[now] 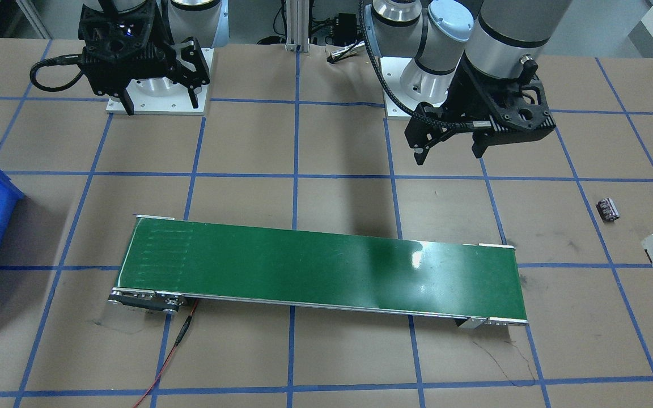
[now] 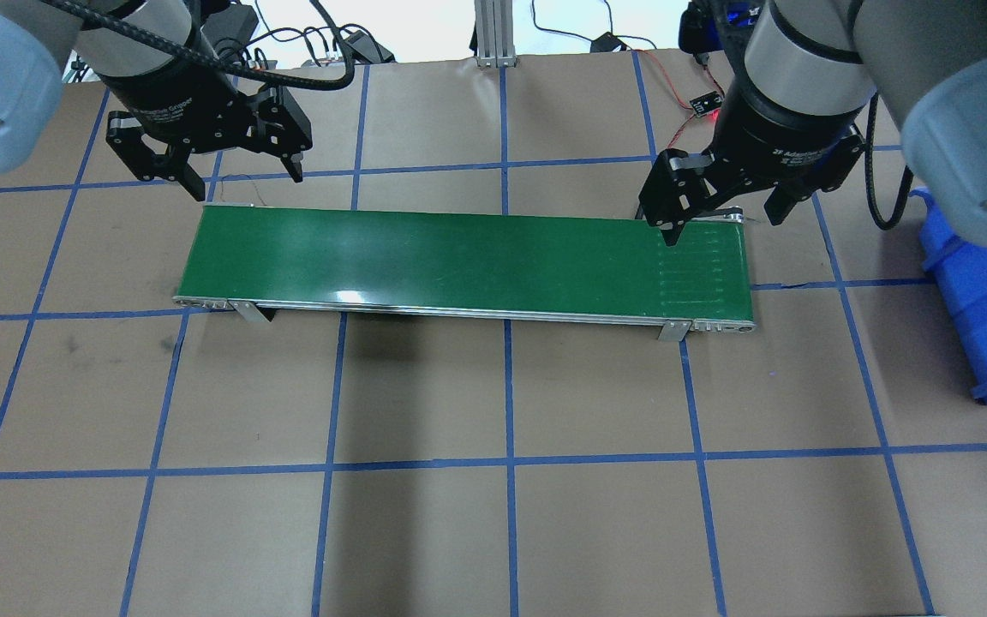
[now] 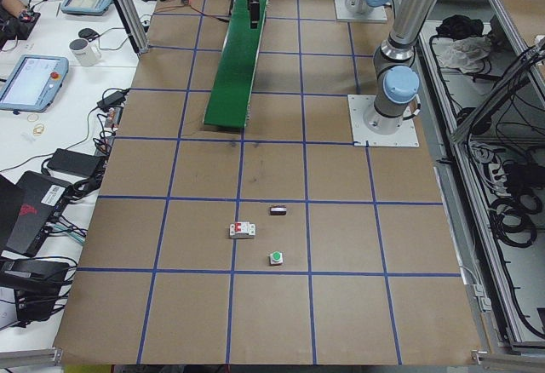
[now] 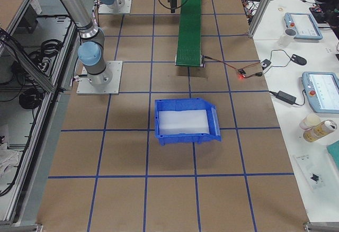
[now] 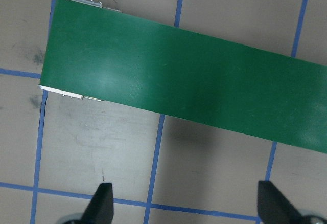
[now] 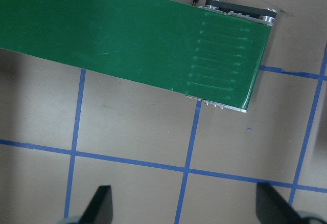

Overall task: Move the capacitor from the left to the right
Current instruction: 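Move the left gripper down toward the black capacitor beside the conveyor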

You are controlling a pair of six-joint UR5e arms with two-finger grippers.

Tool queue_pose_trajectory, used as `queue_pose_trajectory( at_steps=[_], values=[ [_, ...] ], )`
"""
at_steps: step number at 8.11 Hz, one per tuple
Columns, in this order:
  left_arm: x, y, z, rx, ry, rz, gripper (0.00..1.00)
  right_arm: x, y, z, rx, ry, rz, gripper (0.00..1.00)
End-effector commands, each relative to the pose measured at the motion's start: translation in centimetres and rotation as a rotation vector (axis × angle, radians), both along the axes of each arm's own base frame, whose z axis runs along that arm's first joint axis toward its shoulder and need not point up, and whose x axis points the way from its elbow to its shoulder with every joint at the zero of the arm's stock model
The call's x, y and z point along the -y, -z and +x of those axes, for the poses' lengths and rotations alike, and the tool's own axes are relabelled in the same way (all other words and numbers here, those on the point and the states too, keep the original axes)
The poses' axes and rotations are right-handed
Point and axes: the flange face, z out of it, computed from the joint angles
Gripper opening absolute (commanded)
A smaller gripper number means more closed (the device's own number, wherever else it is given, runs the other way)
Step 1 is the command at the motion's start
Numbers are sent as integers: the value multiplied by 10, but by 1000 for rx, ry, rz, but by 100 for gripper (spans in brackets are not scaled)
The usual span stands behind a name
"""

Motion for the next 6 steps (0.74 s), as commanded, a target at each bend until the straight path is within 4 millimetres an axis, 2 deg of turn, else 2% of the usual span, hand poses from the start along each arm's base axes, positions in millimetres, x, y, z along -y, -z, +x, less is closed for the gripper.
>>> queue_pose_trajectory(
  at_steps=[1, 2, 3, 4, 6],
  values=[
    [2, -11, 3, 1, 6, -74, 100, 0, 1, 0, 0, 0, 1, 100],
    [5, -13, 10, 16, 88, -78, 100, 0, 1, 0, 0, -2, 1, 100],
    [8, -13, 23, 24, 83, -76, 100, 0, 0, 0, 0, 0, 0, 100],
    [16, -11, 61, 22, 27, -64, 100, 0, 1, 0, 0, 0, 1, 100],
    [28, 0, 168, 37, 47, -30, 100, 1, 0, 0, 0, 0, 0, 100]
  ],
)
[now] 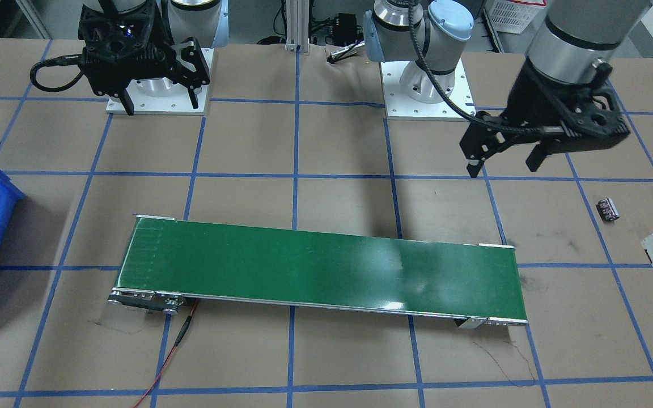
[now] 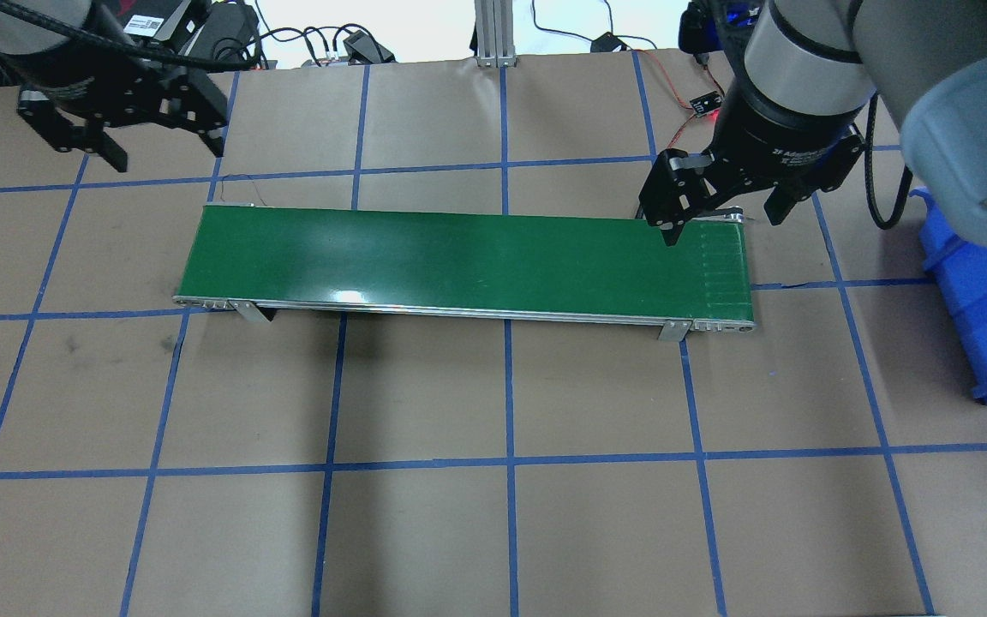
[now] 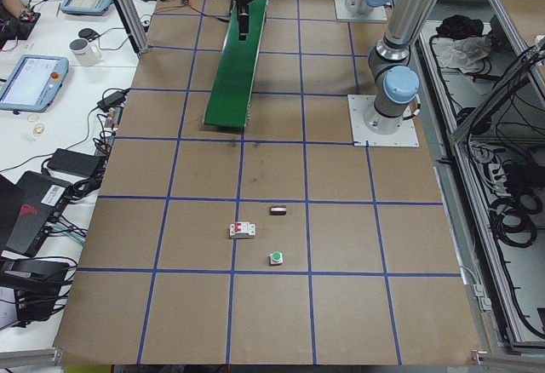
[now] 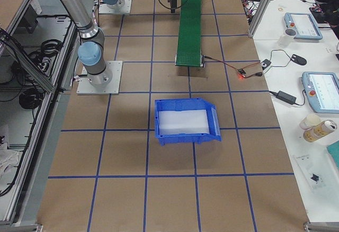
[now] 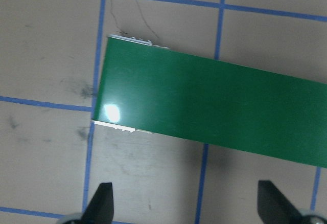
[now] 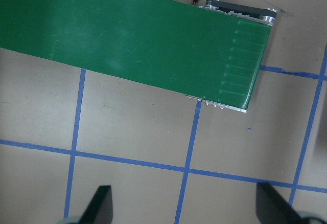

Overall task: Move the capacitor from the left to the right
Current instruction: 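Move the left gripper down toward the black capacitor beside the conveyor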

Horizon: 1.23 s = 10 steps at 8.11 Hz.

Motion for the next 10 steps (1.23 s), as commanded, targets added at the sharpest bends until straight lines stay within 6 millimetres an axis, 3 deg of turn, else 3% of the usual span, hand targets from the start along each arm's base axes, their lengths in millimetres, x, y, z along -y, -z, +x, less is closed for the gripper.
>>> queue_pose_trajectory(
  at_steps=[1, 4, 6, 7, 8, 9, 10],
  values=[
    [4, 9, 142, 21, 38, 30, 100, 0, 0, 0, 0, 0, 0, 100],
    [-23, 48, 297, 26, 29, 118, 100, 0, 1, 1, 1, -1, 2, 100],
    [-35, 107, 388, -25, 4, 167, 100, -1, -1, 1, 0, -1, -1, 100],
    [-26, 139, 425, 6, -10, 133, 100, -2, -2, 0, 0, -3, -4, 100],
    [-15, 181, 444, 19, -9, 116, 100, -1, -1, 0, 0, 0, -3, 100],
    [-12, 222, 450, 42, -7, 87, 100, 0, -1, 0, 0, -1, -1, 100],
    [-22, 247, 451, 65, -21, 65, 100, 0, -1, 0, 0, -1, -1, 100]
  ],
)
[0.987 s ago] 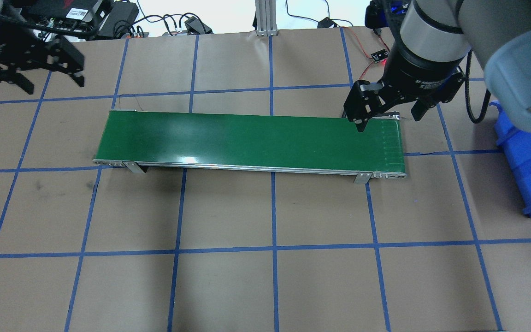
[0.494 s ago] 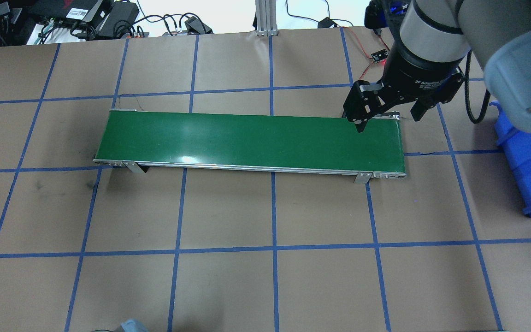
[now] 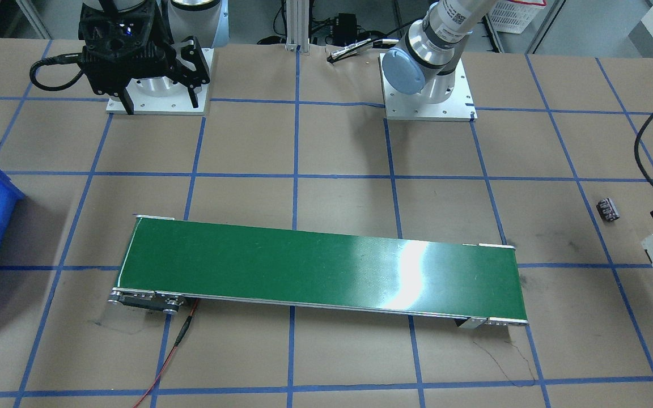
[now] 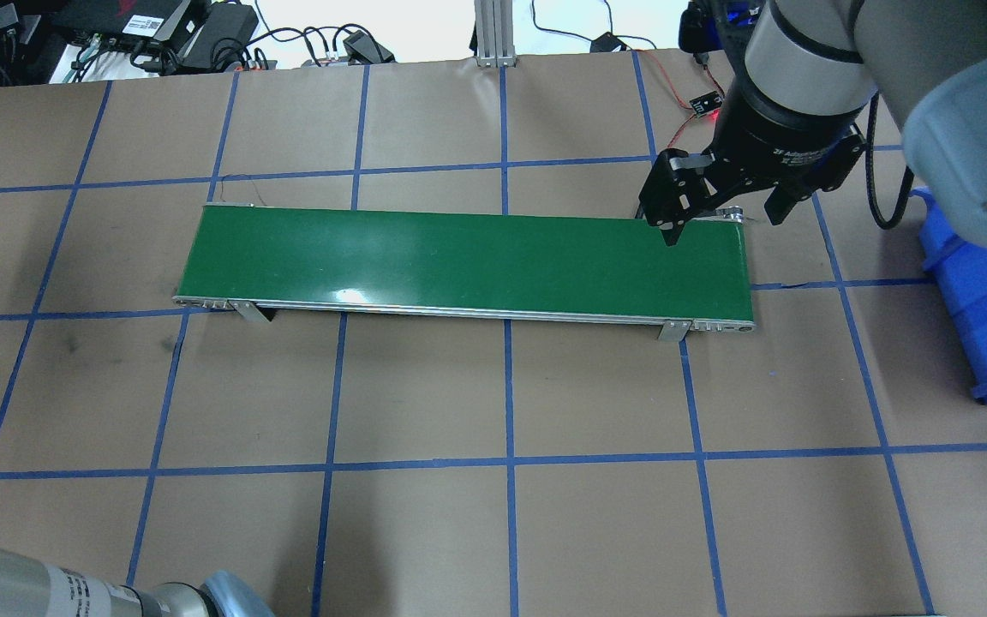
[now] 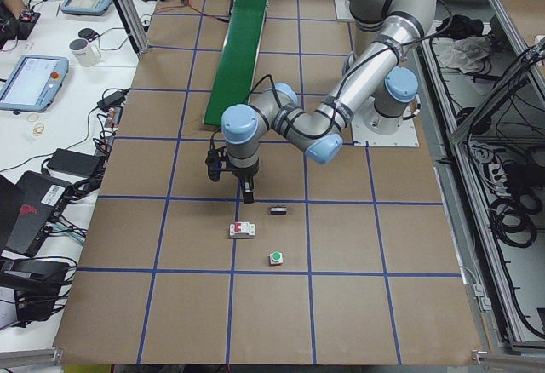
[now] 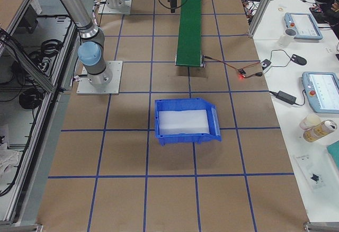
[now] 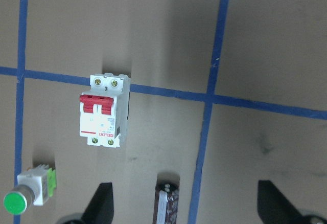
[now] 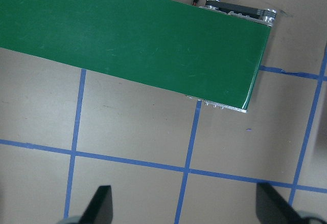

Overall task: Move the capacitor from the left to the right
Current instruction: 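Lower the left gripper and close it on the black capacitor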

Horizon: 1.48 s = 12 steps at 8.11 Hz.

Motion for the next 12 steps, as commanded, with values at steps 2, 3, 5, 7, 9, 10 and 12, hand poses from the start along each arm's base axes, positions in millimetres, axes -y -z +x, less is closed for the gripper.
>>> queue_pose_trajectory(
  at_steps=[2, 3, 5, 7, 9, 10, 12],
  values=[
    [-27, 104, 9, -31, -19, 0, 100, 0, 0, 1, 0, -2, -1, 100],
    [-30, 109, 7, -46, 4, 7, 100, 0, 0, 0, 0, 0, -1, 100],
    [-35, 119, 13, -57, 33, 27, 100, -1, -1, 0, 0, 0, -2, 100],
    [-54, 139, 32, -84, -5, 51, 100, 0, 0, 0, 0, -2, -1, 100],
    [-61, 147, 26, -104, 45, 66, 100, -1, -1, 0, 0, -3, -2, 100],
    [-61, 148, 24, -106, 65, 69, 100, -1, -1, 0, 0, -3, -2, 100],
    [-66, 148, 28, -77, 116, 117, 80, -1, 0, 1, 0, -3, 1, 100]
  ],
)
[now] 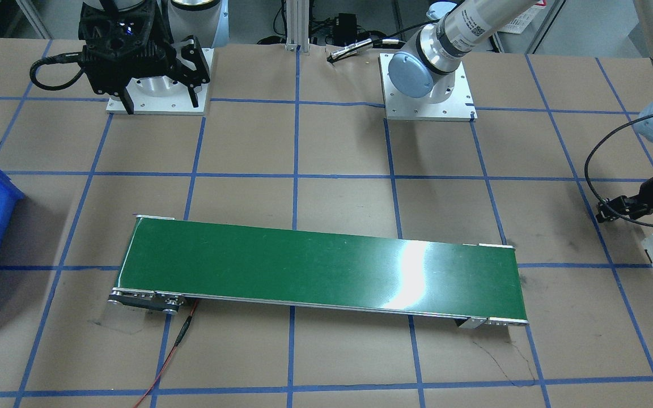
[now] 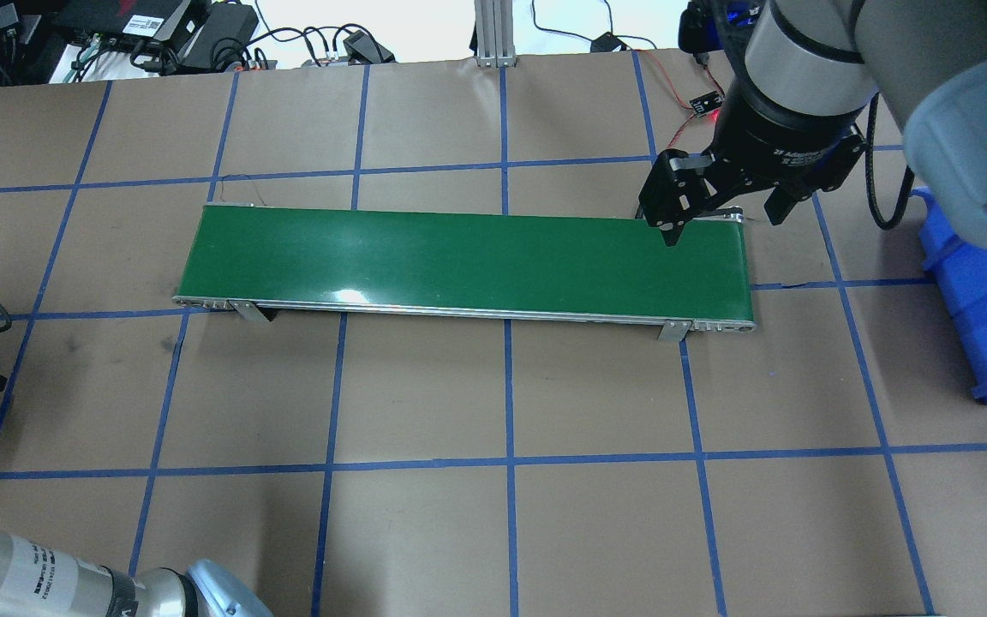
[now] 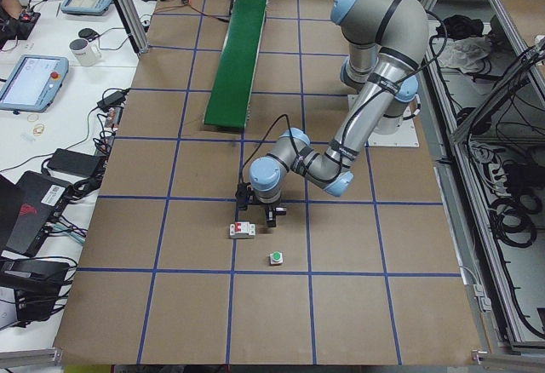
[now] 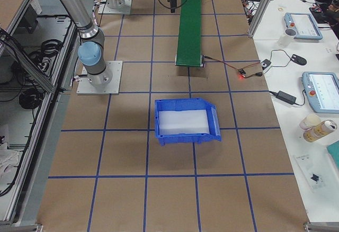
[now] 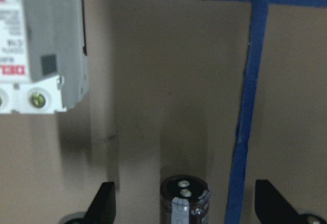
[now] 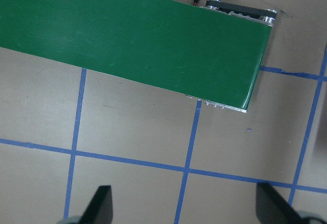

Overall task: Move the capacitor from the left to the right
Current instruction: 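Lower the left gripper and close it on the black capacitor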

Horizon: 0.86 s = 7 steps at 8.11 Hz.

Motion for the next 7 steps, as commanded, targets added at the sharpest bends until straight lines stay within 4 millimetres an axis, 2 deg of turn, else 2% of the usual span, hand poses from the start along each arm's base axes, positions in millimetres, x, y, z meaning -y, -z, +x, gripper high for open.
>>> queue_pose_trajectory(
  at_steps=[1, 2, 3, 5, 7],
  values=[
    [-8, 1, 3, 40, 54, 71, 68, 1, 1, -1, 0, 1, 2, 100],
    [-12, -1, 0, 48, 53, 83, 59, 0, 0, -1, 0, 0, 4, 100],
    [-14, 2, -3, 40, 54, 87, 57, -2, -1, -1, -2, 0, 4, 100],
    [-16, 5, -6, 23, 52, 100, 39, -2, -1, -1, -2, 0, 4, 100],
    [-19, 1, -10, -7, 64, 118, 10, -1, 0, -1, 0, 1, 4, 100]
  ],
)
